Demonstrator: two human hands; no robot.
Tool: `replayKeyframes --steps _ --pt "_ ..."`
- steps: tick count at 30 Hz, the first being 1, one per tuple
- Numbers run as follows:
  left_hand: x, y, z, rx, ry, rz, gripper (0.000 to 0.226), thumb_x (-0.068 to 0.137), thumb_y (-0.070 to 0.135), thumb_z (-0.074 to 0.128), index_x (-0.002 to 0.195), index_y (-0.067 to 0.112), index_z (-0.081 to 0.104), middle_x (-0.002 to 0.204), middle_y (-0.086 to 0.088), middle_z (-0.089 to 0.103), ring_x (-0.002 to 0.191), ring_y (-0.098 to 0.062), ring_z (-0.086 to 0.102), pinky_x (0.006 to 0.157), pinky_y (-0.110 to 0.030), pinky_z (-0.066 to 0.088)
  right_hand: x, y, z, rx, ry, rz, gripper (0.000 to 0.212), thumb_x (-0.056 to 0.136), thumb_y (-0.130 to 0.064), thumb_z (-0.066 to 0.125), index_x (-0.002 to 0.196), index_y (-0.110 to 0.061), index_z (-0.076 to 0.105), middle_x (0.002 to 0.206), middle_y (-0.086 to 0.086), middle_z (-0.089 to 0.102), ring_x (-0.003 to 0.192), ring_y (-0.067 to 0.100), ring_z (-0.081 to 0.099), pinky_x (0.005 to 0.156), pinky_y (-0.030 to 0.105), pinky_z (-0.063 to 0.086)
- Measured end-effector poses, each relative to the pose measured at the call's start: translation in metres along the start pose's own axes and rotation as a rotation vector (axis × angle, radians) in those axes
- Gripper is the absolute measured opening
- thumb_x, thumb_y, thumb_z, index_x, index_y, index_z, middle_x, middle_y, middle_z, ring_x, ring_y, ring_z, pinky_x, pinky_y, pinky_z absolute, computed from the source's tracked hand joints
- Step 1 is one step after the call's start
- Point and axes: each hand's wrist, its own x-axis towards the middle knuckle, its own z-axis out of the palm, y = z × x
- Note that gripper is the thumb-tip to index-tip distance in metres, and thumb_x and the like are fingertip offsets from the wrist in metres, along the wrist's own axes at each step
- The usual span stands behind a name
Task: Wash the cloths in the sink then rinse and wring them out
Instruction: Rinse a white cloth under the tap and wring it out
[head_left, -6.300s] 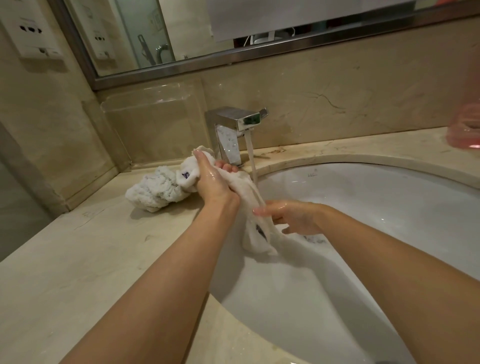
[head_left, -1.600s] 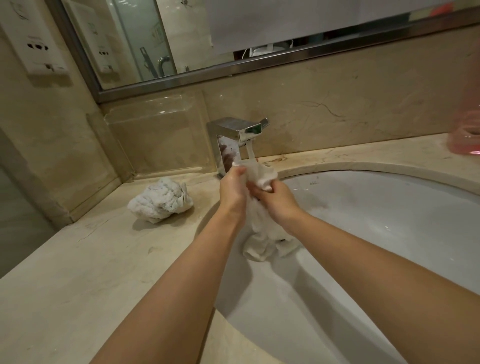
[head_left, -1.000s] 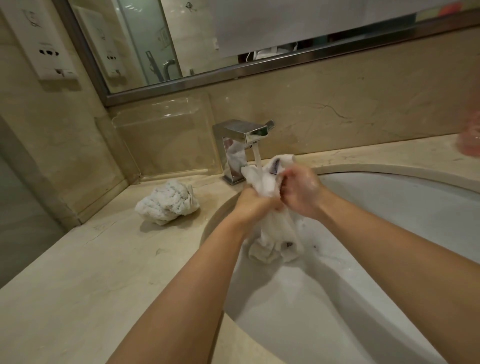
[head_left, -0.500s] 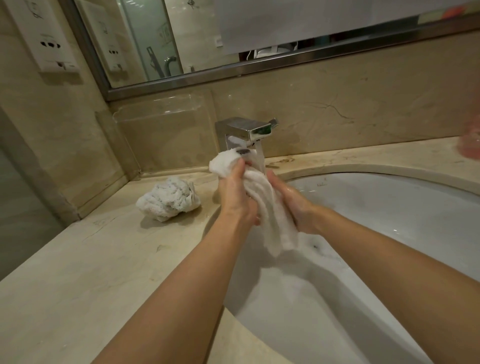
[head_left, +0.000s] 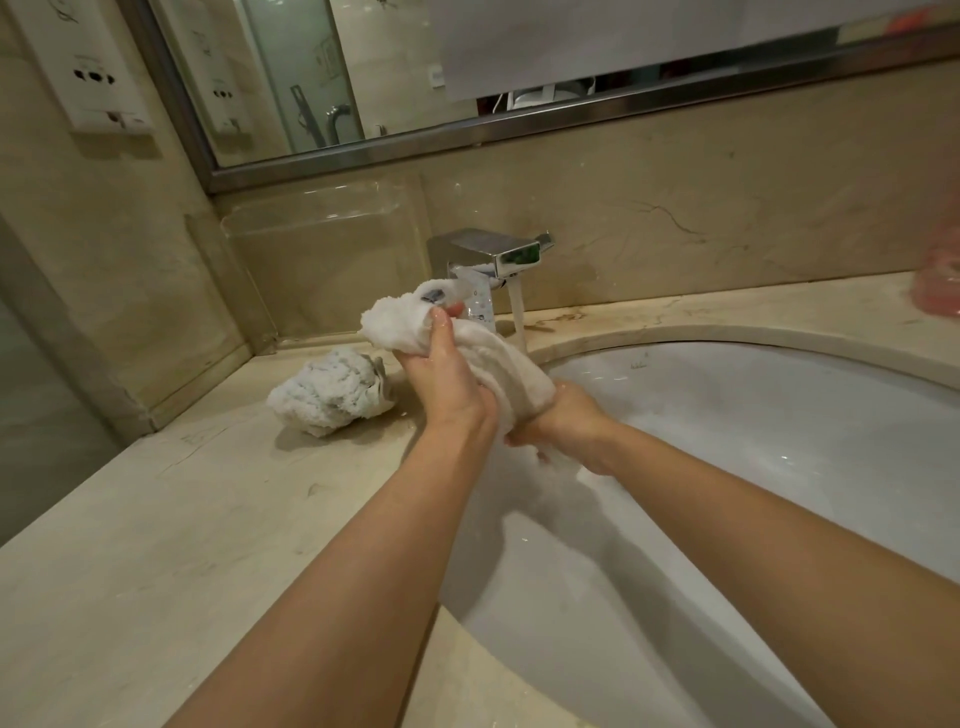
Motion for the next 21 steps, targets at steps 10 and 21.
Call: replayKeyframes --steps 10,21 --pt "0.007 -0.002 -0.002 -0.048 0.009 -0.066 0.042 0.097 0.024 0.055 0.132 0.000 0.050 0.115 -0.016 0.066 0.096 -0.023 0.067 0.085 -0.036 0.057 -0.002 -0.009 -0.001 -0.212 0.132 -0.029 0.022 0.085 -0.035 0.071 0.084 -0.018 0.058 0.064 0.004 0.058 0.048 0.018 0.051 0.040 0.022 0.036" --pt "-0.001 0.006 0.003 -0.015 0.007 -0.138 0.036 0.091 0.022 0.065 0.121 0.004 0.058 0.096 -0.008 0.064 0.077 -0.015 0.062 0.072 -0.027 0.053 0.008 0.001 0.000 -0.388 0.035 -0.088 0.046 0.074 -0.030 0.081 0.115 -0.022 0.062 0.104 0.001 0.068 0.098 0.024 0.064 0.081 0.038 0.054"
